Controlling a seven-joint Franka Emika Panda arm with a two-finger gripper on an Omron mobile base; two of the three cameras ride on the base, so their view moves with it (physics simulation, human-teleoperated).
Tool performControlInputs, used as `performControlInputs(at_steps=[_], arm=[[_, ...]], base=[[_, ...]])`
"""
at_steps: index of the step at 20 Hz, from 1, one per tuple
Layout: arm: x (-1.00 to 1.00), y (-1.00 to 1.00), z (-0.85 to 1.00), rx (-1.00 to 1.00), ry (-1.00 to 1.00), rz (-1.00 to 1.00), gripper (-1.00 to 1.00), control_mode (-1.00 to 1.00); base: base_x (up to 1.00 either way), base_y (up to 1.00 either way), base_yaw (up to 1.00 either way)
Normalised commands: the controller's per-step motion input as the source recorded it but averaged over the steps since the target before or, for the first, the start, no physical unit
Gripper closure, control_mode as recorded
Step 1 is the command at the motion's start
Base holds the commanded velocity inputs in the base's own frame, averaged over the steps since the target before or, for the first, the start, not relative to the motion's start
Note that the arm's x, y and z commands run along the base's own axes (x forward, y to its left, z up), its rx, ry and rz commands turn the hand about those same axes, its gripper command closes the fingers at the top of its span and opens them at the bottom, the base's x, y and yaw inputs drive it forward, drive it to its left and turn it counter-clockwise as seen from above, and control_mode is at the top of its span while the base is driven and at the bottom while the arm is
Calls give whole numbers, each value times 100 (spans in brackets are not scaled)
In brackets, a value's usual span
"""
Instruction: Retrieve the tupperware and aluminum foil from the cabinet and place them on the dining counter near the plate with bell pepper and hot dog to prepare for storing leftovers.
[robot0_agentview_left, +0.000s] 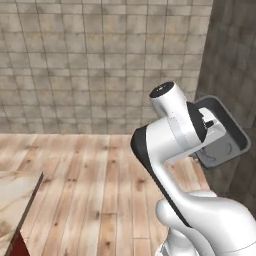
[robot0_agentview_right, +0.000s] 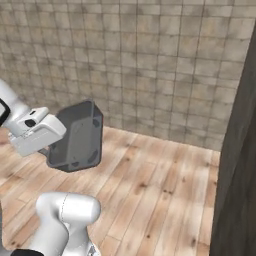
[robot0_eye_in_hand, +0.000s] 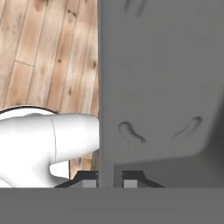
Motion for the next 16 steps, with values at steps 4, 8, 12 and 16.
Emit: performControlInputs(at_steps=[4,8,12,16], arm=[[0,0,0,0,0,0,100,100],[0,0,0,0,0,0,100,100],[0,0,0,0,0,0,100,100],[0,0,0,0,0,0,100,100]], base=[[100,0,38],[100,0,42],[100,-2,47],[100,-1,49]])
